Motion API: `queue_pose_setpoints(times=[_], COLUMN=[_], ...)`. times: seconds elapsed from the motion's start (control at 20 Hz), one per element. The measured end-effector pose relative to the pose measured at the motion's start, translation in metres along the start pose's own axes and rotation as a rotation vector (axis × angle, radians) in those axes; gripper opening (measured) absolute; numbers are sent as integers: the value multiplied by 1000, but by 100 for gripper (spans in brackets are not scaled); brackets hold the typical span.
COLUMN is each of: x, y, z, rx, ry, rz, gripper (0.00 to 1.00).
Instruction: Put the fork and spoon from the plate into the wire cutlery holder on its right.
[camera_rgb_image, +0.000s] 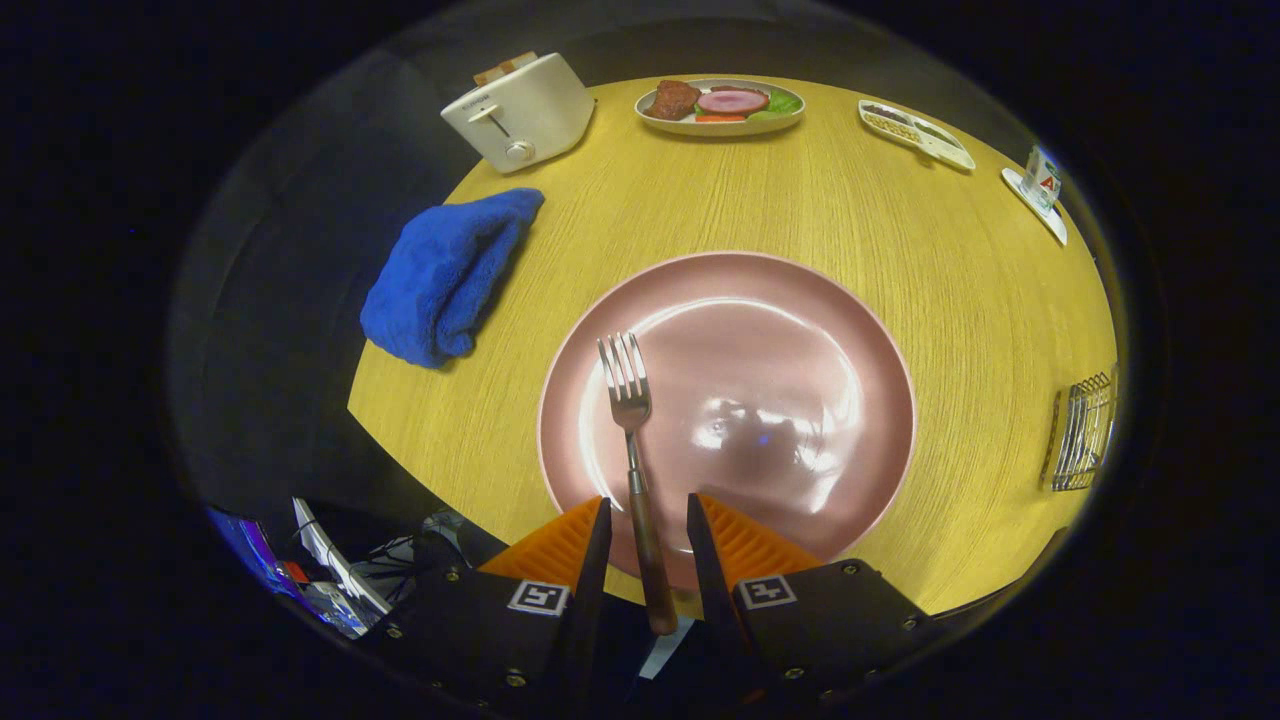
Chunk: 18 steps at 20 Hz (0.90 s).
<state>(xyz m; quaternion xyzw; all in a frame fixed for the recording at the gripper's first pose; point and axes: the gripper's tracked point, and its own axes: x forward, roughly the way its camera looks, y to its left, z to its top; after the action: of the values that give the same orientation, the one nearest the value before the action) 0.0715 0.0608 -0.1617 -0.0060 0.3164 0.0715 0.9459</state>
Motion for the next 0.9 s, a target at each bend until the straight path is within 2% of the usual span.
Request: queue_pose_setpoints(times=[0.4, 0.45, 0.6, 0.65, 0.8, 0.85, 0.9], x=[13, 17, 16, 16, 11, 12, 11], y=[-10, -9, -10, -12, -16, -15, -14], z=[-11, -13, -6, -8, -2, -3, 0], rx=[-26, -16, 6, 9, 54, 84, 114], ry=[57, 62, 56, 51, 27, 22, 9], rz=[-27, -20, -24, -29, -33, -15, -1], gripper=[47, 36, 35, 11, 11, 3, 3])
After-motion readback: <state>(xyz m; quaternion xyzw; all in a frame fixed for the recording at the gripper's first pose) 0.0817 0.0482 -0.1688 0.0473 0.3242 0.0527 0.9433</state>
